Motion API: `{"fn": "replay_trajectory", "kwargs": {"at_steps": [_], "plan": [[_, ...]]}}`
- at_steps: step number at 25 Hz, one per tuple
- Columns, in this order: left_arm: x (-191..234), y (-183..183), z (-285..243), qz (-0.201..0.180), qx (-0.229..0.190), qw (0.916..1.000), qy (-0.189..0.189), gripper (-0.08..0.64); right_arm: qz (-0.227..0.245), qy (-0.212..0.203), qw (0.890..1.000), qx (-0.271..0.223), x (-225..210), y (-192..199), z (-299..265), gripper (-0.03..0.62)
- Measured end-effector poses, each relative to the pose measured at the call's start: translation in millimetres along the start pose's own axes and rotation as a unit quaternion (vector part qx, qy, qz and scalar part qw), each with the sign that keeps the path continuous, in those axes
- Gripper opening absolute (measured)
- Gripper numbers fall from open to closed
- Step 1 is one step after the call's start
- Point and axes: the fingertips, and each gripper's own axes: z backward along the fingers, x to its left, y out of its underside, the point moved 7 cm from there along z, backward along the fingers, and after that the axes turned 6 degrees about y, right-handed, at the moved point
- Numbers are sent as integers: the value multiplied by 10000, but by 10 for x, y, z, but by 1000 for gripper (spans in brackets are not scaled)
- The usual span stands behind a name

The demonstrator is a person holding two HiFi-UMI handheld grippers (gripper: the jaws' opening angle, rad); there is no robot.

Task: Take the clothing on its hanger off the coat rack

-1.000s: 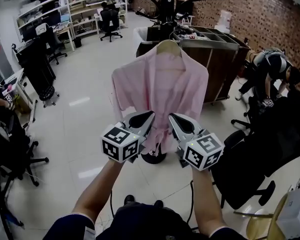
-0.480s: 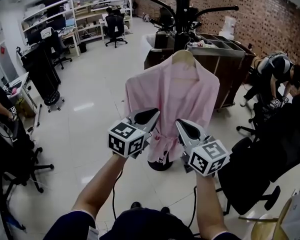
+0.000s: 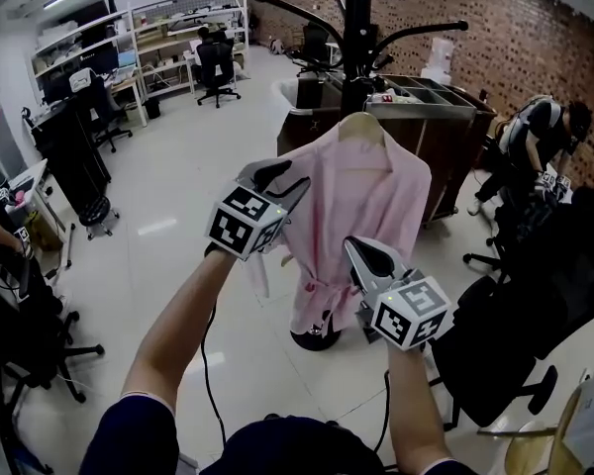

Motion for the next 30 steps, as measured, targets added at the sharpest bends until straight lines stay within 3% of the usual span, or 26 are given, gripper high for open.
{"fn": "replay_trajectory", "kwargs": {"at_steps": [6, 13, 17, 20, 22, 23, 30], "plan": [[371, -115, -362, -600, 701, 9956, 170, 263, 30, 153, 9999, -47, -48, -37, -37, 2], [473, -66, -783, -982, 1651, 9786, 741, 273, 100, 335, 9994, -77, -94, -71, -35, 2], [461, 3, -973, -1121, 1932, 9705, 913, 272, 111, 469, 9988, -72, -154, -45, 32, 2], [462, 28, -1050, -1224, 1984, 9683, 902, 223, 108, 594, 9981, -74, -216, -29, 109, 2], [463, 43, -1055, -1263, 1967, 9681, 902, 77, 98, 663, 9977, -59, -249, -21, 148, 2], [463, 44, -1061, -1246, 1943, 9688, 898, 58, 91, 691, 9976, -49, -267, -17, 163, 2], [478, 54, -1112, -1266, 1996, 9692, 690, 43, 38, 766, 9971, 15, -355, 46, 214, 2]]}}
